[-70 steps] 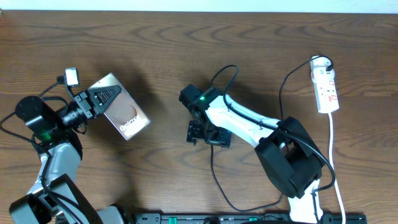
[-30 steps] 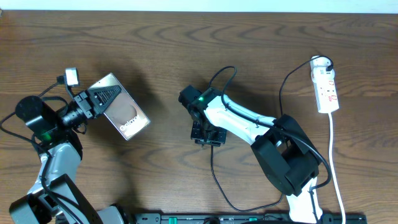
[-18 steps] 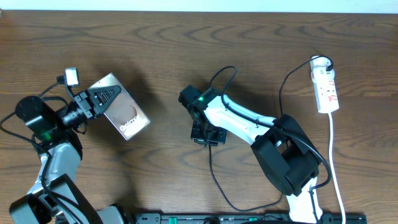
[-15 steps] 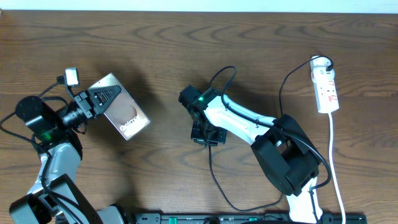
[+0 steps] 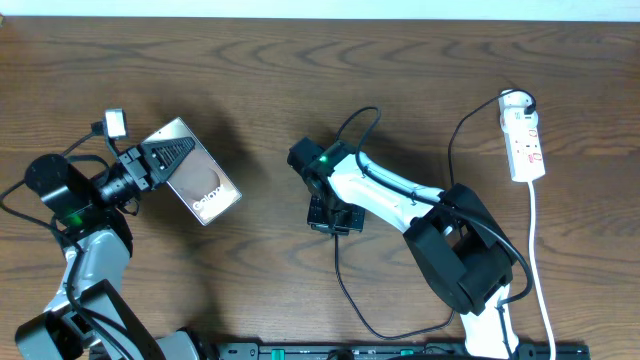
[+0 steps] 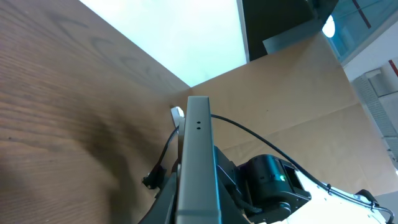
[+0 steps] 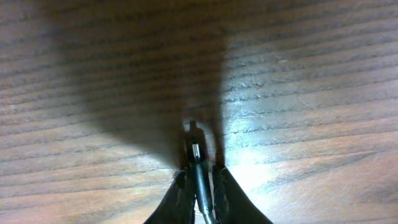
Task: Plug charger to phone and switch on socket
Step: 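Lower the right gripper and close it on the cable's connector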
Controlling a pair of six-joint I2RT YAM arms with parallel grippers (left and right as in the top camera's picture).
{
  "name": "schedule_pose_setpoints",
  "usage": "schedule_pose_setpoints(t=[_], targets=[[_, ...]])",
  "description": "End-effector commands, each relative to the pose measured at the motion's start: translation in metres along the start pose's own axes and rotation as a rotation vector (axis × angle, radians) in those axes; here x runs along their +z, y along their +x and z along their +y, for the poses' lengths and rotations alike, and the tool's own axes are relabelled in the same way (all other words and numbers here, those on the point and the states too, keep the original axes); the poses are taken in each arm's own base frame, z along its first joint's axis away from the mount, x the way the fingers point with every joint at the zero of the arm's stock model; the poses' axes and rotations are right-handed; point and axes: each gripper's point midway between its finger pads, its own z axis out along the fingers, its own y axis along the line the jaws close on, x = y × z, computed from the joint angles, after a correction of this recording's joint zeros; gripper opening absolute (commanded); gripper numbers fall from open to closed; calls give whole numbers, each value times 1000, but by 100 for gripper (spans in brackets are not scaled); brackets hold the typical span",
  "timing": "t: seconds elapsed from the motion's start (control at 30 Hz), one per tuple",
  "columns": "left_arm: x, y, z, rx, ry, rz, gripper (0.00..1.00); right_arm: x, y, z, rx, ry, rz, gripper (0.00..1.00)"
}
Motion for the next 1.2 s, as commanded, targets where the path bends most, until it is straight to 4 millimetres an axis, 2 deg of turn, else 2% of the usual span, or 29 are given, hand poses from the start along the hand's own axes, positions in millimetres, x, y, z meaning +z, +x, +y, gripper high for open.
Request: schedule_pose_setpoints(t=[0.0,0.33,0.73,0.8,1.17], targets=[[-2,2,-6,30,13,18,8,4,3,2,1,8,14,13],[-2,2,-6,30,13,18,7,4,6,2,2,4,30,14],[-2,2,-6,30,13,18,7,4,6,3,2,3,34,7],[-2,2,-6,30,13,18,7,4,6,3,2,3,34,1],[-2,2,-6,30,13,18,7,3,12,9,-13,-43,79,1]])
